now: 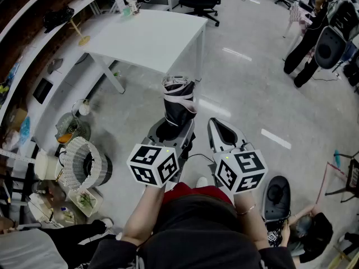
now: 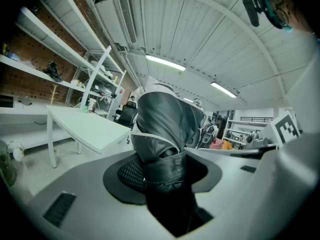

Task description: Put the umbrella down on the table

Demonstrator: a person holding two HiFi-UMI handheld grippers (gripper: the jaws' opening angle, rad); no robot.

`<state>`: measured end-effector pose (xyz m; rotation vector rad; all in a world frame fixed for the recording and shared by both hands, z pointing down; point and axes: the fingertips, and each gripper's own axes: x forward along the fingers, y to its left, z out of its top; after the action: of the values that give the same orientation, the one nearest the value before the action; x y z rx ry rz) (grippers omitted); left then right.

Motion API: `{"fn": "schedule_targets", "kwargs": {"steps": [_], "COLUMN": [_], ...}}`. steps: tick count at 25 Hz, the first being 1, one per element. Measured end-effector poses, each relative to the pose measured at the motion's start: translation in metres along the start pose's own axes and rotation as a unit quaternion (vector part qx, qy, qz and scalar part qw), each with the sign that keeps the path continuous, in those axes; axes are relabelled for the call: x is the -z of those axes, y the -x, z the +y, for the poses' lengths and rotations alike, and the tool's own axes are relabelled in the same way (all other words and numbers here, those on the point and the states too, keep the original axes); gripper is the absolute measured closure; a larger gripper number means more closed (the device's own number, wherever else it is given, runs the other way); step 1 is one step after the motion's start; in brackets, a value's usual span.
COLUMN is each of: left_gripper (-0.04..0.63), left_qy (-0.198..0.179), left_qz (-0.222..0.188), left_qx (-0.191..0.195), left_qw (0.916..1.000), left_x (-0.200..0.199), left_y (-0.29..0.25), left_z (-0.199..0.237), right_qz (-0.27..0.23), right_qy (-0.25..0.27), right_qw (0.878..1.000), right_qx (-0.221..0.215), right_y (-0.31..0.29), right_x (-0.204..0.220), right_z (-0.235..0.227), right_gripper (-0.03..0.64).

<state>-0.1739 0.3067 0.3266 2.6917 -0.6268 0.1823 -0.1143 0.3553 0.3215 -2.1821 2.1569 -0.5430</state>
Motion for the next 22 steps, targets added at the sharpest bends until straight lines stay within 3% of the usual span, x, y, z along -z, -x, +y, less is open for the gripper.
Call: {"fn": "schedule_targets", "kwargs": {"steps": [8,22], "left_gripper": [0.396,0.396], "left_qy": [0.010,0.027], "left_qz": [-0.001,-0.007], "left_qx": [-0.010,-0.025], "left_qw": [0.9999,0.9993], "left_x": [0.002,-0.005], "left_y": [-0.012,-0.040], "left_z": [0.003,0.015], "right_qz": [0.013,0.041], "right_qy": [-0.006,-0.053], "right_qw": [1.000,0.996], "right_qx": [-0.004,0.056], "right_y": [-0.002,-0.001], "right_x": [0.004,0.013], "right_z": [-0.027,-0.101], "right_gripper": [0.598,0.598]}}
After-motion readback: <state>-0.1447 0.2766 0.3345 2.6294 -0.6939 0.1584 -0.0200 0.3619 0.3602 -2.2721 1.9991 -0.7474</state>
